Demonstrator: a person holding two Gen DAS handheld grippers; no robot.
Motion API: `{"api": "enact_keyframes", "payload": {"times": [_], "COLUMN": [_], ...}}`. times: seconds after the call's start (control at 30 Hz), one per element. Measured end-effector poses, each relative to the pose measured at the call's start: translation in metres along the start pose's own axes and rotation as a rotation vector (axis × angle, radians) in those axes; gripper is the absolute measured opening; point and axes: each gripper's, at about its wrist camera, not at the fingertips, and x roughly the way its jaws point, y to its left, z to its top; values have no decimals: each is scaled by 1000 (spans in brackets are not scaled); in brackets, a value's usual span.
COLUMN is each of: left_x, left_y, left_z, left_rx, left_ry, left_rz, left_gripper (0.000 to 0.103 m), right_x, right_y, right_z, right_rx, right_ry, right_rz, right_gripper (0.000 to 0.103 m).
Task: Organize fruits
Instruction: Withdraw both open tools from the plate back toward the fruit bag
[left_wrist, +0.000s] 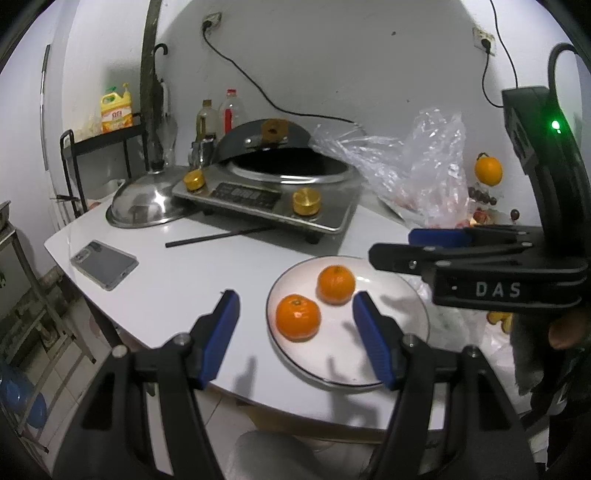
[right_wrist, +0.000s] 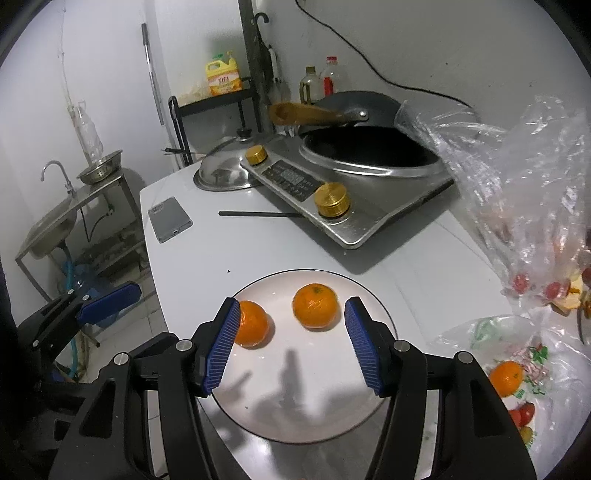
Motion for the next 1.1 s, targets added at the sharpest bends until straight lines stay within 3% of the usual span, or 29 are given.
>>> {"api": "enact_keyframes", "payload": {"times": [0.83,0.93,1.1], "left_x": [-29,-33,-37], "left_y": [-93,-103,-119], "left_z": [11,12,14], "left_rx": [105,116,140], "left_ry": [-24,-36,-40], "left_rz": [-38,-40,-46], "left_gripper": [66,74,75], "right_x": [-111,-120,-134], "right_y": [-58,-68,-84], "right_z": [-45,-52,-62], "right_rx": [40,53,75], "right_ry": [-151,-163,-178], "right_rz": [-73,-85,-106], "right_gripper": [62,62,62]}}
